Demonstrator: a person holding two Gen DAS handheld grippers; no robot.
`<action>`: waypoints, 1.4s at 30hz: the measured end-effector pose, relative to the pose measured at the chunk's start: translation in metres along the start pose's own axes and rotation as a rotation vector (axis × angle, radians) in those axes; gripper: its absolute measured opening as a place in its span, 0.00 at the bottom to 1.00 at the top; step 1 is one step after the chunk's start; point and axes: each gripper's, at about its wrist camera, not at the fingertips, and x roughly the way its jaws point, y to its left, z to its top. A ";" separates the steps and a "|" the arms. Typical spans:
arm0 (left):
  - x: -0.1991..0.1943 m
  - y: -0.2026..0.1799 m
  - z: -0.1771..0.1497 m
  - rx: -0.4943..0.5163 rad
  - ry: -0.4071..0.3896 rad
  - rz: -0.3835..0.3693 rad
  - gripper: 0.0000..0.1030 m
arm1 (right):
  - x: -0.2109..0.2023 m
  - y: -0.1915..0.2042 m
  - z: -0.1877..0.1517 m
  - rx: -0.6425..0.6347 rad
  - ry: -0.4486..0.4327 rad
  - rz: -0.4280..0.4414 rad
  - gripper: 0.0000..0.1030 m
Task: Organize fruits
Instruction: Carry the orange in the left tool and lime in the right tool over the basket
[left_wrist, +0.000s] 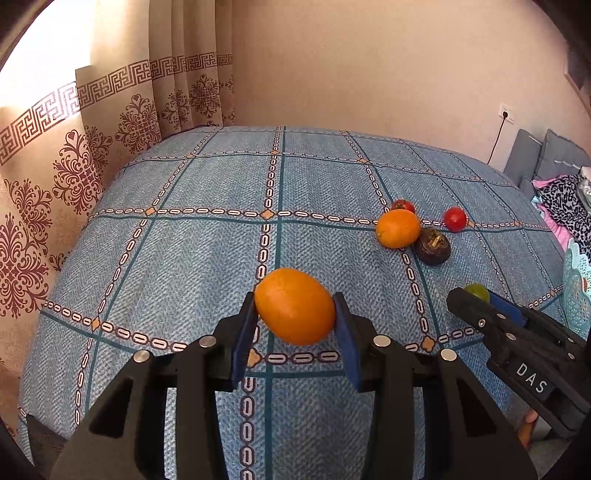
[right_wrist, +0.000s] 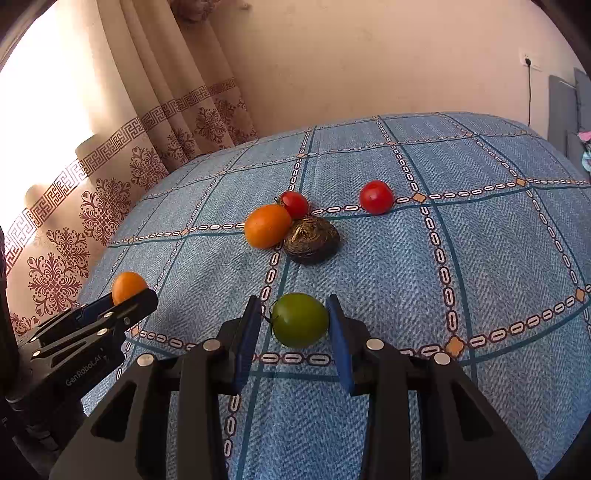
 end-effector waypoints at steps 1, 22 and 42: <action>-0.003 -0.001 0.001 -0.003 -0.003 -0.018 0.41 | -0.003 0.000 -0.001 -0.004 -0.006 -0.007 0.35; -0.052 -0.036 0.006 0.060 -0.082 -0.098 0.41 | -0.111 -0.033 -0.016 0.022 -0.154 -0.064 0.35; -0.098 -0.116 0.008 0.149 -0.137 -0.216 0.41 | -0.181 -0.120 -0.029 0.180 -0.262 -0.173 0.35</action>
